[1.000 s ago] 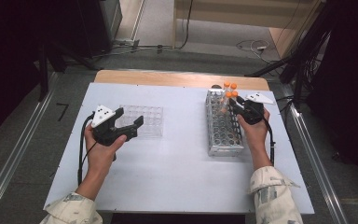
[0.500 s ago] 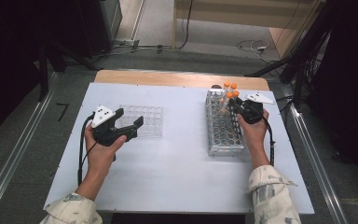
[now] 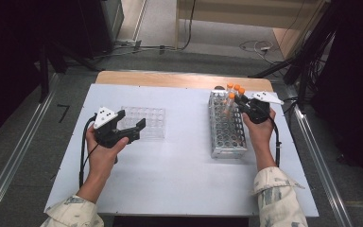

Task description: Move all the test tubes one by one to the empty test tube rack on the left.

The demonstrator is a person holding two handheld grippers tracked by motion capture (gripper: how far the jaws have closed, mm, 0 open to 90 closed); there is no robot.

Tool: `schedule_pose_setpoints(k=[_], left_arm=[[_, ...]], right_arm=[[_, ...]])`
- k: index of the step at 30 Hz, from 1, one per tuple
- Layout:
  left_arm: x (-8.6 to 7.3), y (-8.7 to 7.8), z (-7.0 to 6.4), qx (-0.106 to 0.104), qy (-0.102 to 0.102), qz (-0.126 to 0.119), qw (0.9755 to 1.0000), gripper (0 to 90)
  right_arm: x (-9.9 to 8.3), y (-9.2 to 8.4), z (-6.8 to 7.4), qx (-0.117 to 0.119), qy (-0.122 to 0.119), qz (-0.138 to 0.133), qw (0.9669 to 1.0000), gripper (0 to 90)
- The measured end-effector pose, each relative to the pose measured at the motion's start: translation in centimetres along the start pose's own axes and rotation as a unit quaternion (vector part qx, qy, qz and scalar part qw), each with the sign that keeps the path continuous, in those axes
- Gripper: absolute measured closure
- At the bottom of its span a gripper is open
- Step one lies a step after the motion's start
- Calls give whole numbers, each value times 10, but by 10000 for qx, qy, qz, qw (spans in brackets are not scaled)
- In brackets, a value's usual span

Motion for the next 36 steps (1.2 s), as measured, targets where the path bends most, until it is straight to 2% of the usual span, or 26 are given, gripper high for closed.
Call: schedule_pose_setpoints(k=[10, 18, 24, 27, 28, 32, 36], left_arm=[[-2, 2, -2, 8, 45, 93, 9999, 162], [1, 7, -6, 4, 112, 95, 9999, 164], [4, 12, -11, -37, 135, 129, 9998, 164], [6, 16, -13, -43, 170, 136, 9998, 172], [6, 17, -13, -47, 180, 145, 9997, 172], [9, 21, -15, -69, 157, 142, 9998, 174], [12, 23, -19, -114, 169, 145, 9997, 173]], right_arm=[[25, -19, 7, -1, -117, -234, 9997, 720], [32, -35, 15, 66, -193, -254, 9995, 720], [32, -51, 27, 250, -192, -266, 9991, 720], [32, -61, 39, 404, -291, -230, 9985, 719], [32, -61, 39, 404, -291, -230, 9985, 719], [30, -66, 56, 651, -301, -180, 9973, 719], [27, -66, 67, 761, -351, -127, 9964, 719]])
Point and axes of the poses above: each handheld gripper's, and its own axes: y roughly forward along the jaws, x roughly out of its top, z roughly to its left, the point moved 6 cm from there along y, roughly forward along the jaws, and after that the axes turned 15 degrees about y, right-handed, at the moved point
